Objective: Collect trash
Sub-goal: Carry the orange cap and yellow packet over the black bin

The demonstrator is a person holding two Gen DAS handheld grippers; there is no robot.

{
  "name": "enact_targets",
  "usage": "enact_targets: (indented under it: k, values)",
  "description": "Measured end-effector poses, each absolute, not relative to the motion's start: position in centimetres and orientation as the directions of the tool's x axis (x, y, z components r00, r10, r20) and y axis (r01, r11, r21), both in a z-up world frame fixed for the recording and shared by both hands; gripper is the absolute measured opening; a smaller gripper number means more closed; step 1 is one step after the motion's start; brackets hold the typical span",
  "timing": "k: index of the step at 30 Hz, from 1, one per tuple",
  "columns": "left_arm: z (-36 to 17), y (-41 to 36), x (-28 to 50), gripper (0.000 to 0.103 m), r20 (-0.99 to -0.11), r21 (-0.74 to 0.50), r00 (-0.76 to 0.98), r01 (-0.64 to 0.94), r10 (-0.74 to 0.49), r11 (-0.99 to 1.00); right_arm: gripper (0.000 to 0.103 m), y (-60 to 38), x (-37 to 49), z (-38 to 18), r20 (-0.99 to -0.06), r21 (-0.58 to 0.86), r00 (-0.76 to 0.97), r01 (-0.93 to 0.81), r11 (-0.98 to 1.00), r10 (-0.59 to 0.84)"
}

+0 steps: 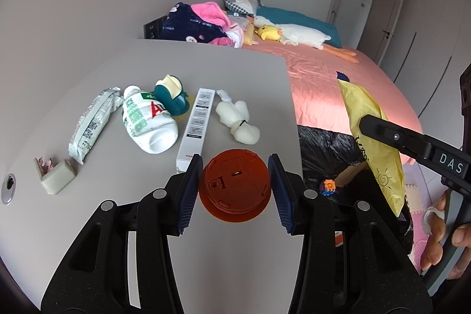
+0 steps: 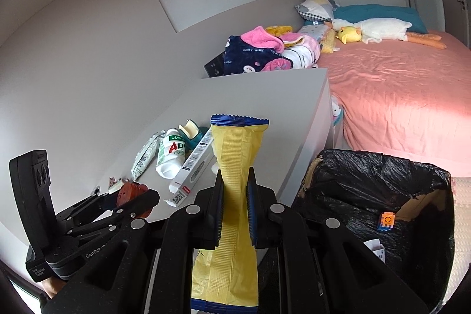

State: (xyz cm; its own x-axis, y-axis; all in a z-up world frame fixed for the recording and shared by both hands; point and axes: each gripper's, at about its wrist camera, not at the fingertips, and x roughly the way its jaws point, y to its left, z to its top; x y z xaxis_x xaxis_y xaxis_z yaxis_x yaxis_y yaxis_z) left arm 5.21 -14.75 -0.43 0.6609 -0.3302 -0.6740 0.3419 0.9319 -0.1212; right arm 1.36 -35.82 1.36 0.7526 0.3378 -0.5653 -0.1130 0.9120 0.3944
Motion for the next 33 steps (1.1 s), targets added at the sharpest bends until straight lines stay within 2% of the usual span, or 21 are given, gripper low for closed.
enact_targets:
  k: [33]
  values:
    - [-0.2,-26.6,3.6,0.046,-0.678,-0.136,0.551,0.556,-0.486,0.82,0.015,-46.5,-4.0,2.2,-0.54,0.397,0.824,0.071,0.915,0.17]
